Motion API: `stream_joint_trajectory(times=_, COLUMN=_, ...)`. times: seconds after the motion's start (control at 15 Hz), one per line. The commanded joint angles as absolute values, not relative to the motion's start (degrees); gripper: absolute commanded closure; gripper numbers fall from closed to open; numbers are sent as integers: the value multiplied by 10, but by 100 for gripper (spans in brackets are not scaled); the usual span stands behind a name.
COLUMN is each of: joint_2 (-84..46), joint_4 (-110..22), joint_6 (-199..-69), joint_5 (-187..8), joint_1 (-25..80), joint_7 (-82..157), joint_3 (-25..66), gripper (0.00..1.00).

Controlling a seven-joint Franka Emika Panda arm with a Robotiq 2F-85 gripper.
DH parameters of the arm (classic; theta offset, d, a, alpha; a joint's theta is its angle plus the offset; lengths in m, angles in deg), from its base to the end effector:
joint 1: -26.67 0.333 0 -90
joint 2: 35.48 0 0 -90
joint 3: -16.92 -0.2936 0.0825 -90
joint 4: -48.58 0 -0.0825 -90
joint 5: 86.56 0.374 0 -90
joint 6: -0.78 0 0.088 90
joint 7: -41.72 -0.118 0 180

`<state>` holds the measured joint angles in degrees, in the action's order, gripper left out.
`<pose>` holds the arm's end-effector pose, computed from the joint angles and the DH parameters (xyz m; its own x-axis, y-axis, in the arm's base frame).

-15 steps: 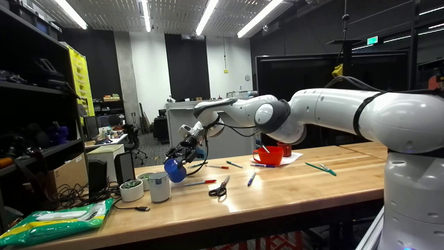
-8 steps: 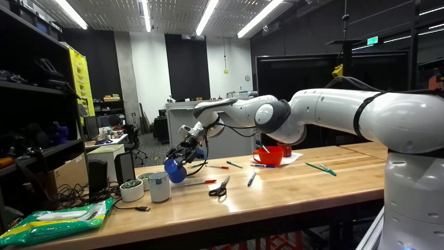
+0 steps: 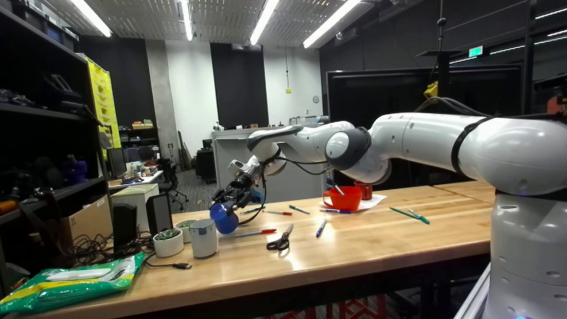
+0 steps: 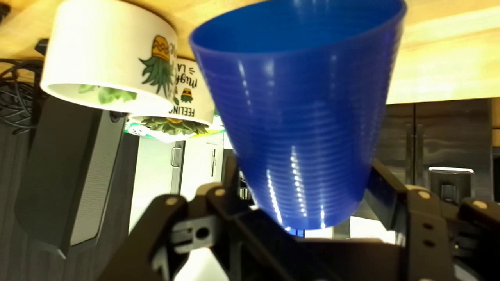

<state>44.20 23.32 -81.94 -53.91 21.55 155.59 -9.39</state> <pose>0.7317 0.1284 0.2251 -0.2617 0.3994 0.8787 0.9102 0.4050 0.0870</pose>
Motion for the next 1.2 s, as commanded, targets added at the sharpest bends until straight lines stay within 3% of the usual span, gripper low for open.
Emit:
stream_joint_trajectory(times=0.0, joint_2=479, joint_4=306, joint_6=-791, joint_5=-539, joint_1=232, joint_7=1539, joint_3=-92, gripper=24)
stream_joint_trajectory(times=0.53, joint_2=479, joint_4=306, joint_6=-792, joint_5=-539, joint_1=232, joint_7=1538, joint_3=-92, gripper=24)
stream_joint_trajectory(times=0.6, joint_2=481, joint_4=305, joint_6=-791, joint_5=-534, joint_1=230, joint_7=1538, joint_3=-96, gripper=49)
stream_joint_trajectory(times=0.73, joint_2=449, joint_4=242, joint_6=-807, joint_5=-529, joint_1=213, joint_7=1555, joint_3=-102, gripper=49)
stream_joint_trajectory(times=1.13, joint_2=453, joint_4=237, joint_6=-800, joint_5=-515, joint_1=203, joint_7=1570, joint_3=-113, gripper=49)
